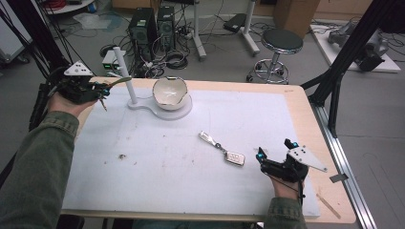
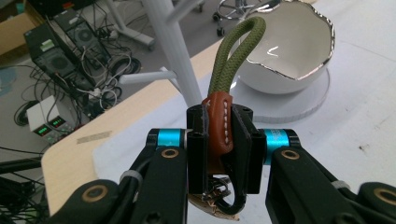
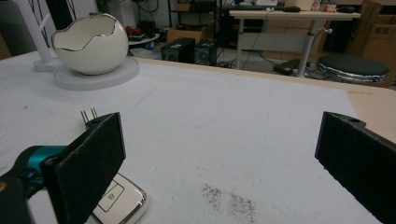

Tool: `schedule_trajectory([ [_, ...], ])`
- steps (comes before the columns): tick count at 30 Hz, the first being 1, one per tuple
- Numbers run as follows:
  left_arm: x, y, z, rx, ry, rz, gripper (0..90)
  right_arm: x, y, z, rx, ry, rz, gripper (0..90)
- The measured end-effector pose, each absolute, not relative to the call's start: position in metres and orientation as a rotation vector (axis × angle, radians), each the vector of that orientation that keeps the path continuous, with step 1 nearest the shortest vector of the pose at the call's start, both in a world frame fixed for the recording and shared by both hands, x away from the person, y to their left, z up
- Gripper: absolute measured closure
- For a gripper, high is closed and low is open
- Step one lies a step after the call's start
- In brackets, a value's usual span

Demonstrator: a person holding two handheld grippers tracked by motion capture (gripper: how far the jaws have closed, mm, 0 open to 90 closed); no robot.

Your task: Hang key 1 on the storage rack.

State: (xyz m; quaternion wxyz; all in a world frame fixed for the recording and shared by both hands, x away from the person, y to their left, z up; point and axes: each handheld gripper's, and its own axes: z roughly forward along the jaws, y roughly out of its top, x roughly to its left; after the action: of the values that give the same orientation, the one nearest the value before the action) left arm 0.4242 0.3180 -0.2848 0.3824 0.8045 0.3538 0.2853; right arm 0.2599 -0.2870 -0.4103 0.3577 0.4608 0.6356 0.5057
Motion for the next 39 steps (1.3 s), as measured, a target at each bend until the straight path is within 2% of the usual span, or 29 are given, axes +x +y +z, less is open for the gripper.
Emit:
schedule_trajectory([
  [9, 0.426, 0.331, -0.273, 2.025, 0.933, 0.75, 77.0, 0.26, -0.287, -0.41, 1.189, 1.642, 1.306, 0.5],
  [23, 0.438, 0.35, -0.279, 1.995, 1.027, 0.738, 77.0, 0.259, -0.288, -0.411, 1.199, 1.641, 1.304, 0.5],
  [33, 0.457, 0.354, -0.286, 1.921, 1.078, 0.644, 77.0, 0.259, -0.287, -0.412, 1.199, 1.646, 1.304, 0.5],
  [39, 0.466, 0.356, -0.286, 1.943, 1.098, 0.652, 77.0, 0.259, -0.287, -0.412, 1.204, 1.651, 1.3, 0.5],
])
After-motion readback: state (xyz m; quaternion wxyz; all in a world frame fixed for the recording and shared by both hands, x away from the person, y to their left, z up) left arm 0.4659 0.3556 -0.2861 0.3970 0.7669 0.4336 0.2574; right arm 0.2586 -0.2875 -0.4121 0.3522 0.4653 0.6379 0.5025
